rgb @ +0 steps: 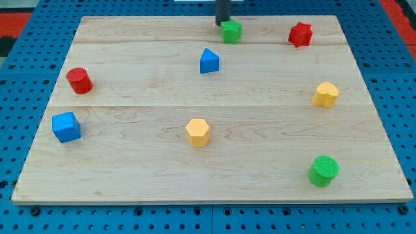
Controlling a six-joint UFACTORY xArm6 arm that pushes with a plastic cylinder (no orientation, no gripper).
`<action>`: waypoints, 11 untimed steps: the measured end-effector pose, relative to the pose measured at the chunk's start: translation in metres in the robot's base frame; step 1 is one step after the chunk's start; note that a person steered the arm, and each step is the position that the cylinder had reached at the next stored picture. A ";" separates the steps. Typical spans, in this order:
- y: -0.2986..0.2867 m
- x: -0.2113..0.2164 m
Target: Move red circle upwards
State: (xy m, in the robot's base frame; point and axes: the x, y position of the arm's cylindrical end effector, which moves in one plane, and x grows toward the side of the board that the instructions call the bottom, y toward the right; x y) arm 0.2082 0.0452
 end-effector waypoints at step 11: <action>-0.265 0.152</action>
